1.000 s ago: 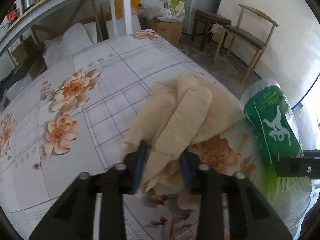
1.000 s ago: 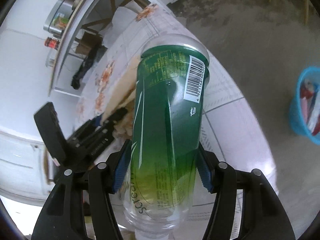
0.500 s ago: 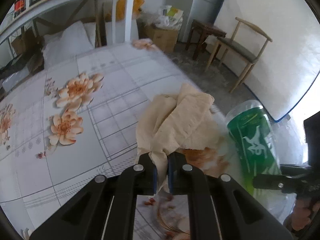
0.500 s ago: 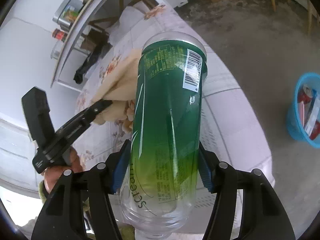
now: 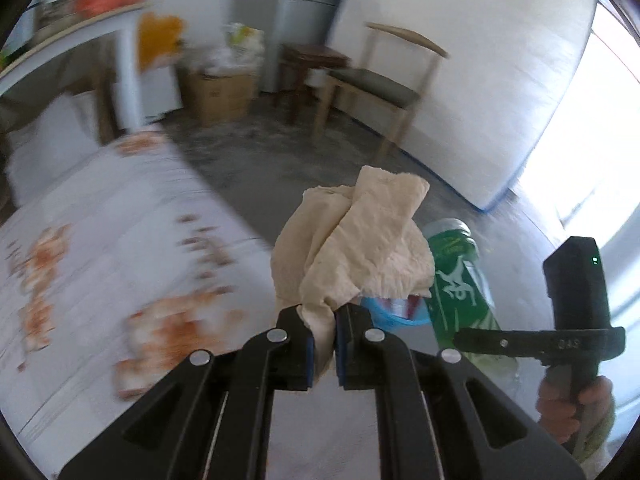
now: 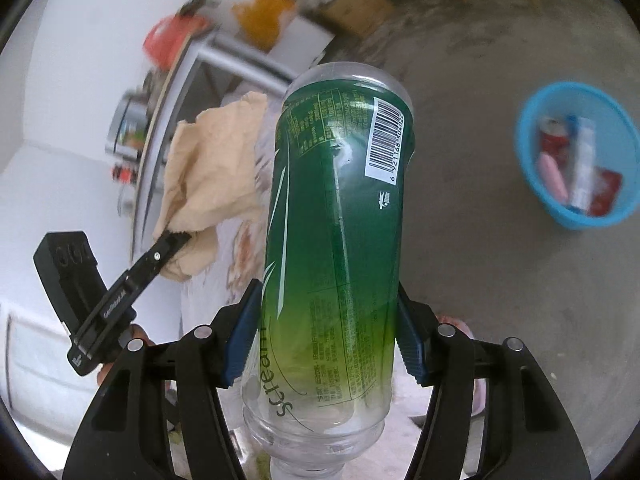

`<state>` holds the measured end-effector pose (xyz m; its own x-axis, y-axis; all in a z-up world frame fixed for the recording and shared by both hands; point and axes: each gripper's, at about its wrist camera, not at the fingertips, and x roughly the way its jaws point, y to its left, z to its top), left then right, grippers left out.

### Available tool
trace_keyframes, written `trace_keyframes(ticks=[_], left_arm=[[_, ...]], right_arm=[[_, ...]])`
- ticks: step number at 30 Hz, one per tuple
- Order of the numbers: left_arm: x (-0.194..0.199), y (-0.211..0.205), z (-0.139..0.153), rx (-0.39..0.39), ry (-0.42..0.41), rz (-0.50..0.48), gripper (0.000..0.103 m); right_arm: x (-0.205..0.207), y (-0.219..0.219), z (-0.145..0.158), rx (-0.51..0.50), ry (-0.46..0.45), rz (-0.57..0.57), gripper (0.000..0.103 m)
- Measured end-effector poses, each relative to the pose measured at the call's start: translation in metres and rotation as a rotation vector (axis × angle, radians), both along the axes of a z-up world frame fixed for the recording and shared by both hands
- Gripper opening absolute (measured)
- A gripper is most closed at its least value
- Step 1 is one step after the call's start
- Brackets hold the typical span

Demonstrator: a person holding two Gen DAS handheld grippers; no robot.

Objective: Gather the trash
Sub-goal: 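Carry the cloth and bottle over the wastebasket and open both tools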

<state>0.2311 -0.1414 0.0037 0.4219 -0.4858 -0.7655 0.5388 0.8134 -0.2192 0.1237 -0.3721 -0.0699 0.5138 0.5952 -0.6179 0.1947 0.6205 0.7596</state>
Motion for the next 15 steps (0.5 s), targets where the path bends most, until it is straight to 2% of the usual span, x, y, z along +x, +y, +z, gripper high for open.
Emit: trace_keyframes(ticks=[7, 10, 15], left_arm=[[-0.002, -0.126, -0.028, 0.017, 0.118, -0.204, 0.007], [0.007, -0.179, -0.058, 0.037, 0.222, -0.254, 0.008], [0.024, -0.249, -0.122, 0.127, 0.349, -0.286, 0.008]], right_arm=[[-0.056, -0.085, -0.021, 0.029, 0.043, -0.224, 0.058], [-0.077, -0.119, -0.036, 0.047, 0.084, -0.304, 0.058], [-0.098, -0.150, -0.054, 0.061, 0.143, -0.394, 0.058]])
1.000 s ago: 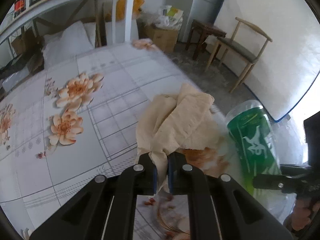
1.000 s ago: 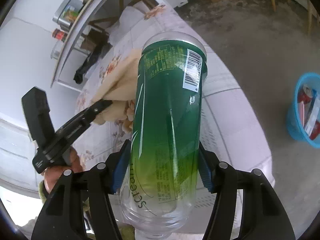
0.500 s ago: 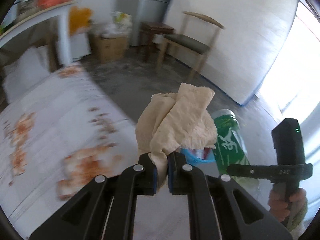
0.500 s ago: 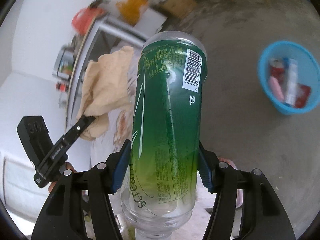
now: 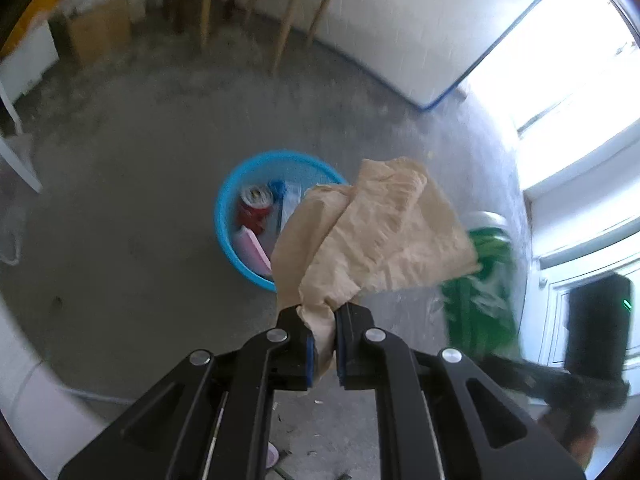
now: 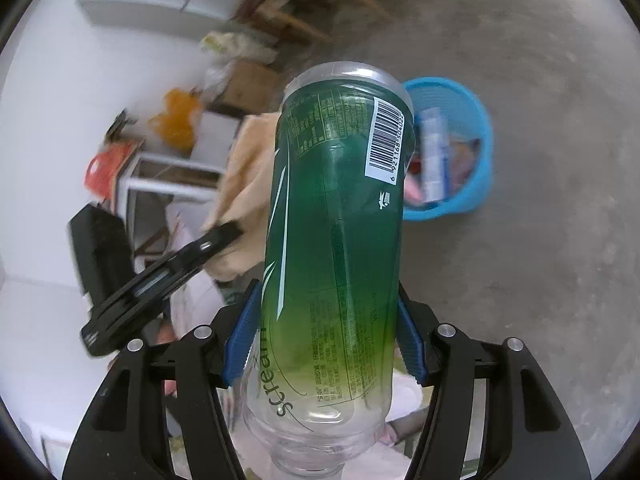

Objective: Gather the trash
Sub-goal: 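Carry the cloth and bottle over the wastebasket and open both tools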

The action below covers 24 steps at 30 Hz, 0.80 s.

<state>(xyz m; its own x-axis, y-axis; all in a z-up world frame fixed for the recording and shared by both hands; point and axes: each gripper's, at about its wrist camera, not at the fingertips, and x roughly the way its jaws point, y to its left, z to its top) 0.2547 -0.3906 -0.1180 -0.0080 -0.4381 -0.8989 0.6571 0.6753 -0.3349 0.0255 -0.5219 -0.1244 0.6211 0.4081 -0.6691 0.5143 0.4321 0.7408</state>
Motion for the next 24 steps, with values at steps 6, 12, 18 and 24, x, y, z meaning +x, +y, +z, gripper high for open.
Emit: trace_keyframes(ticks=[6, 12, 18, 24], left_arm=[[0.023, -0.058, -0.059, 0.039, 0.089, 0.021, 0.027], [0.046, -0.055, -0.072, -0.074, 0.162, 0.144, 0.066], [0.047, -0.021, -0.025, -0.116, 0.116, 0.159, 0.066], [0.025, 0.044, 0.061, -0.159, 0.000, 0.092, 0.070]], right_arm=[[-0.017, -0.026, -0.017, 0.029, 0.060, -0.087, 0.058], [-0.015, -0.031, -0.031, 0.047, 0.094, -0.115, 0.058], [0.019, -0.034, -0.043, 0.047, 0.116, -0.056, 0.058], [0.104, -0.047, -0.091, 0.030, 0.220, 0.038, 0.058]])
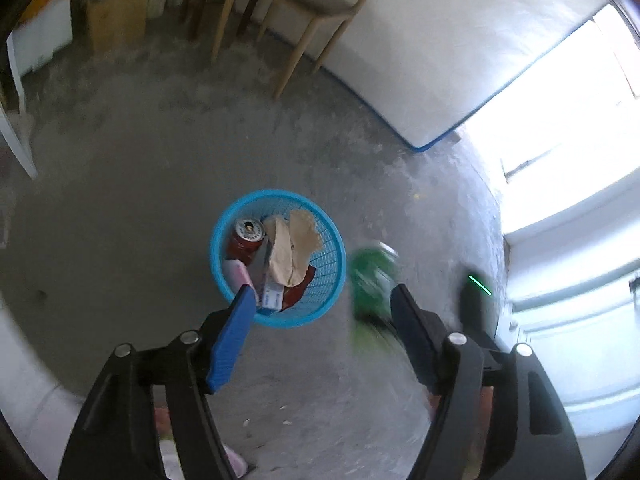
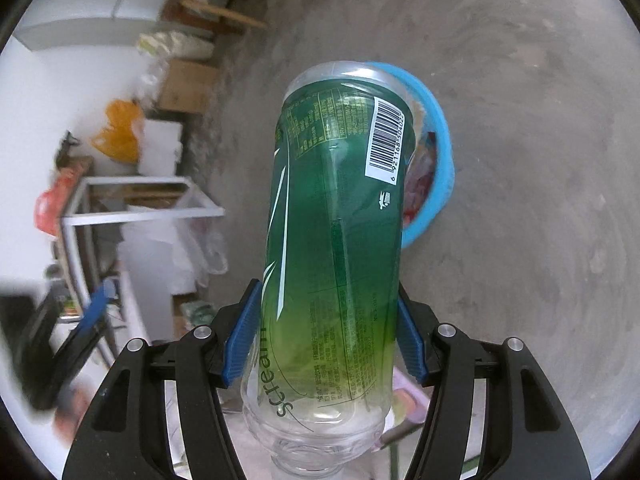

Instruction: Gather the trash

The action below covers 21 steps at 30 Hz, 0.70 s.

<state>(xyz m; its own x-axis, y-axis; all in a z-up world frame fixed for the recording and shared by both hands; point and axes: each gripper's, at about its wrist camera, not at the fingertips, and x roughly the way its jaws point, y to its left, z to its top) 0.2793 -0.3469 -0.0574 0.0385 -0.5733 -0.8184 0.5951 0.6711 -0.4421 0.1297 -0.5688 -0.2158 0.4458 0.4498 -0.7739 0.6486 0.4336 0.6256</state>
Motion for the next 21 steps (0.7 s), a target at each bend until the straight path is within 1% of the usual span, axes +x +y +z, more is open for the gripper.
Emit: trace_keyframes(ticks=[1, 2, 4, 7, 8, 9, 11, 15, 17, 18, 21], left_arm=[[-0.008, 0.018, 0.017, -0.015, -0.032, -0.008, 0.071], [-0.014, 0.031, 0.026, -0.021, -0.059, -0.008, 0.075], [-0.033, 0.069, 0.050, -0.024, -0.135, -0.007, 0.077], [-0.060, 0.121, 0.064, -0.022, -0.202, 0.012, 0.080], [-0.070, 0.140, 0.064, -0.019, -0.216, 0.032, 0.082], [-0.076, 0.155, 0.064, -0.019, -0.223, 0.049, 0.082], [-0.095, 0.192, 0.058, -0.015, -0.234, 0.096, 0.083], [-0.127, 0.243, 0.044, 0.011, -0.250, 0.186, 0.084], [-0.139, 0.256, 0.039, 0.016, -0.261, 0.217, 0.084], [-0.146, 0.262, 0.037, 0.014, -0.278, 0.234, 0.084], [-0.159, 0.269, 0.038, -0.027, -0.310, 0.272, 0.087]], right_arm=[[0.019, -0.002, -0.011, -0.006, 0.032, 0.017, 0.058], [0.036, -0.004, -0.020, -0.016, 0.057, 0.042, 0.058], [0.061, -0.009, -0.039, -0.041, 0.116, 0.043, 0.061], [0.079, -0.011, -0.057, -0.077, 0.193, 0.052, 0.062], [0.079, -0.011, -0.057, -0.084, 0.197, 0.047, 0.062], [0.075, -0.011, -0.055, -0.092, 0.192, 0.038, 0.063], [0.065, -0.012, -0.042, -0.112, 0.153, 0.017, 0.065], [0.034, -0.011, -0.005, -0.191, 0.108, 0.015, 0.065], [0.004, -0.005, 0.015, -0.203, 0.074, 0.010, 0.066], [-0.002, -0.005, 0.016, -0.200, 0.063, 0.010, 0.066], [-0.024, 0.008, 0.032, -0.193, 0.032, 0.025, 0.066]])
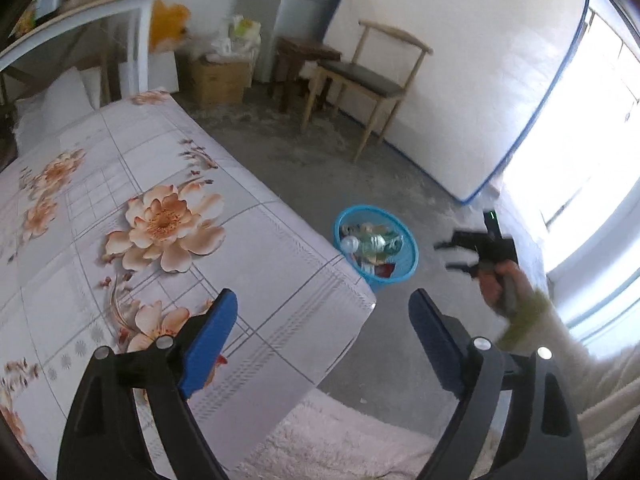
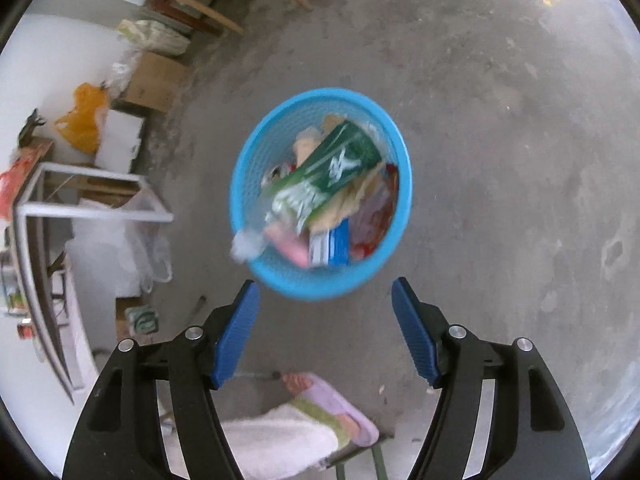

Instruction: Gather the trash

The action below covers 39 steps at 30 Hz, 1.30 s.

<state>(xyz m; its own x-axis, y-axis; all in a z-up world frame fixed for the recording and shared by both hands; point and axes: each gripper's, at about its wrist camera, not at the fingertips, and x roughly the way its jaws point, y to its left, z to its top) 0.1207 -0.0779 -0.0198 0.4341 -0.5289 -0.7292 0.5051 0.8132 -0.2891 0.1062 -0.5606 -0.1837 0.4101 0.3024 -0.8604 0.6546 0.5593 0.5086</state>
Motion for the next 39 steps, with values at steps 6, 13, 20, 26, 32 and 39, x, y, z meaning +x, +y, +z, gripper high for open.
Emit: trace_keyframes(ticks=[6, 13, 20, 26, 32, 39], left_arm=[[-0.025, 0.001, 0.014, -0.069, -0.089, 0.024, 0.097], [-0.056, 0.004, 0.034, -0.095, -0.192, 0.115, 0.097], [-0.087, 0.014, 0.052, -0.049, -0.266, 0.264, 0.097], [-0.105, 0.013, 0.053, 0.091, -0.345, 0.422, 0.097], [-0.108, 0.015, 0.049, 0.122, -0.353, 0.489, 0.097], [-0.106, -0.004, 0.023, 0.152, -0.215, 0.474, 0.097]], right_arm=[[-0.047, 0.056, 0.062, -0.098, -0.106, 0.108, 0.071], [-0.094, 0.153, 0.180, -0.447, -0.381, 0.307, 0.095], [-0.112, 0.233, 0.245, -0.731, -0.553, 0.392, 0.095], [-0.121, 0.270, 0.244, -0.816, -0.598, 0.430, 0.095], [-0.122, 0.303, 0.238, -1.049, -0.539, 0.498, 0.095], [-0.126, 0.285, 0.214, -0.985, -0.454, 0.460, 0.095]])
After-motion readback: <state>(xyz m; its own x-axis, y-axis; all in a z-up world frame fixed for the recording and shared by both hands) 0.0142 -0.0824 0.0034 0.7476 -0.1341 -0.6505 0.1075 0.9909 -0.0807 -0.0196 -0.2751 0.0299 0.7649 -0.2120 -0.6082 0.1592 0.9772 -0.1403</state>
